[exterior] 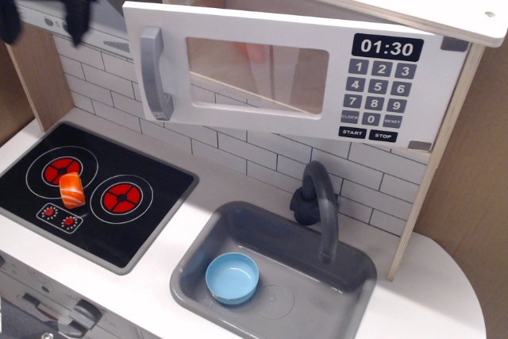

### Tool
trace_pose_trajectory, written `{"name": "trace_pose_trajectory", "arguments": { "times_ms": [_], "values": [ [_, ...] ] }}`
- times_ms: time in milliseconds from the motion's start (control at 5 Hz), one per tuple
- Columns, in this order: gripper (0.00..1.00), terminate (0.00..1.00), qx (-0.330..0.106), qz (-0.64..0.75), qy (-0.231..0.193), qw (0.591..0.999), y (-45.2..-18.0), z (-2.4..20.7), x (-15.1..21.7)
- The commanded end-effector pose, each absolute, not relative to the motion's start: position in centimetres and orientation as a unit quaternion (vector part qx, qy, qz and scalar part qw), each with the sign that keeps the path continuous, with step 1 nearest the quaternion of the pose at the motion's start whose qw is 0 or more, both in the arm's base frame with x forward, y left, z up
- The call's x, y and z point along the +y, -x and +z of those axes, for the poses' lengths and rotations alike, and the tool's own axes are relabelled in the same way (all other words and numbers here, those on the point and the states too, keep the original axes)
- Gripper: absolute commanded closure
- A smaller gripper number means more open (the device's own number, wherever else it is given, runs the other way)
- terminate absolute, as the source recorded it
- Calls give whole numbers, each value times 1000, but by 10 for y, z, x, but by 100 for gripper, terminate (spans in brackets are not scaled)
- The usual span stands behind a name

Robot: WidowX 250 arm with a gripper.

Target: Open microwave

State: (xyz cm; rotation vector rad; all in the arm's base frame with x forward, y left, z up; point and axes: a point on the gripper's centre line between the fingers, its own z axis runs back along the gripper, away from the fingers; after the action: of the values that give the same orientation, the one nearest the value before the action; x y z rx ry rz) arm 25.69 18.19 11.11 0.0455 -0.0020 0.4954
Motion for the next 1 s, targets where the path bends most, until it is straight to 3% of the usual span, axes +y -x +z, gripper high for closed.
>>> {"name": "trace_pose_trajectory", "arguments": {
  "times_ms": [0,200,400,600,800],
  "values": [
    [0,0,-45,322,-35,945,-288,142,215],
    [0,0,-81,323,-16,943,-312,131,198],
    [0,0,-71,259,-12,963,-306,113,158],
    [0,0,-76,185,15,980,-278,96,131],
    [0,0,-47,157,63,984,-269,81,102]
  ]
}}
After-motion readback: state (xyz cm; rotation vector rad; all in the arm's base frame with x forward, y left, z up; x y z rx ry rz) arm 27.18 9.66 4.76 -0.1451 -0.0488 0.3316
